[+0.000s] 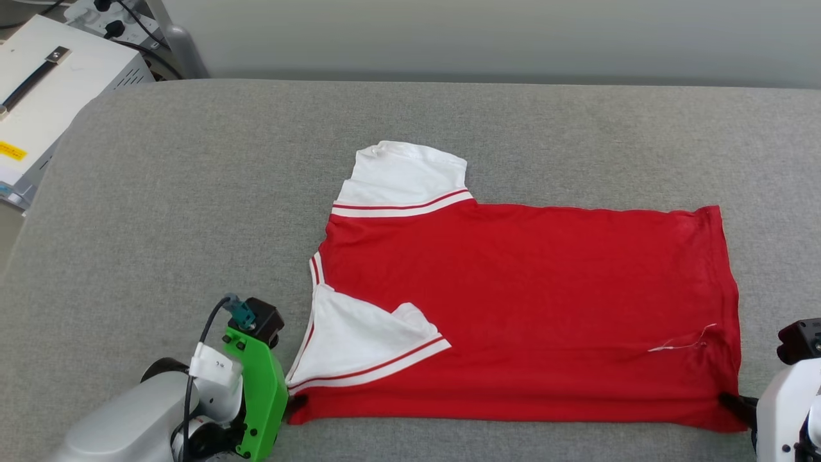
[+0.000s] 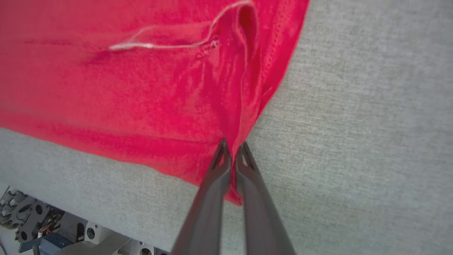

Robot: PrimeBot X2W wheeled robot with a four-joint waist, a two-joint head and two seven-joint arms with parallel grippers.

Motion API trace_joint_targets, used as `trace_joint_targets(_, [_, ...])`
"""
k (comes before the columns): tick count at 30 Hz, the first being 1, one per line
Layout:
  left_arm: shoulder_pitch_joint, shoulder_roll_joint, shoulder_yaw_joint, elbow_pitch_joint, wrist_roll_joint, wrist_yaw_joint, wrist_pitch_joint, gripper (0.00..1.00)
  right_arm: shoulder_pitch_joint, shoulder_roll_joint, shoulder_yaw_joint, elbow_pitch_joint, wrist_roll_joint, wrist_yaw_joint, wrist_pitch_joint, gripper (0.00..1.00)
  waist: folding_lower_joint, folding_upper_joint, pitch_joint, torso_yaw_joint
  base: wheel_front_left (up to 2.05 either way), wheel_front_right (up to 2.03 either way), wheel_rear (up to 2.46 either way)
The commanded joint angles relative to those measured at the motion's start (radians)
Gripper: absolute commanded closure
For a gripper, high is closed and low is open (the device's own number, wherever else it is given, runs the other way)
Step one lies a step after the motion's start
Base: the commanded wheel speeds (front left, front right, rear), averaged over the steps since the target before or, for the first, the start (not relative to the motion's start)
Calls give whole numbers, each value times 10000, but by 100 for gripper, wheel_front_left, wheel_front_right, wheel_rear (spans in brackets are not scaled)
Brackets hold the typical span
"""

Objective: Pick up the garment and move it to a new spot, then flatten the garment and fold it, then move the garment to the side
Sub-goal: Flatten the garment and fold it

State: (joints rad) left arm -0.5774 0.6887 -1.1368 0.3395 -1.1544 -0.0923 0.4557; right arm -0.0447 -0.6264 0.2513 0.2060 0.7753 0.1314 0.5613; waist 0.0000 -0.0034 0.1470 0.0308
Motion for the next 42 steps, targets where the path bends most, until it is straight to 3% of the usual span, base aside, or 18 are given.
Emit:
trace_joint_targets(1, [53,-19,-27,148,85,7,-136,0,-166,78,-116,100,-108,-7,-230,0,0,34,-72,57,0,0,0])
trace_joint_targets(9, [-357,515,420,-366,298,178,-700,0,-153,350,-1159,-289,-991,-7,-2261,0,0,34,-564,187,0,0,0])
trace_joint_targets(15, [-1102,833,1020,-1044,697,624,-1318,0,-353,1228,-2309,-993,-2201,-7,-3809,0,0,34,-578,62,0,0,0])
trace_joint_targets(20, [-1957,615,1557,-1027,1217,1016,-2143,0,-599,2317,-3021,-1811,-3306,-7,-4813,0,0,34,-164,-195,0,0,0])
trace_joint_targets(26, [-3302,5,1919,-429,1756,1098,-2625,0,-845,3361,-3387,-2786,-4308,-7,-5727,0,0,34,702,-621,0,0,0])
trace_joint_targets(33, [-5317,-590,2101,729,1818,576,-1819,0,-1138,3868,-3086,-3526,-4841,-7,-6155,0,0,34,1933,-1145,0,0,0])
trace_joint_targets(42, [-7624,-968,1539,2179,1490,-76,1474,0,-1751,3912,-2599,-3783,-5007,-7,-6336,0,0,34,3343,-1739,0,0,0])
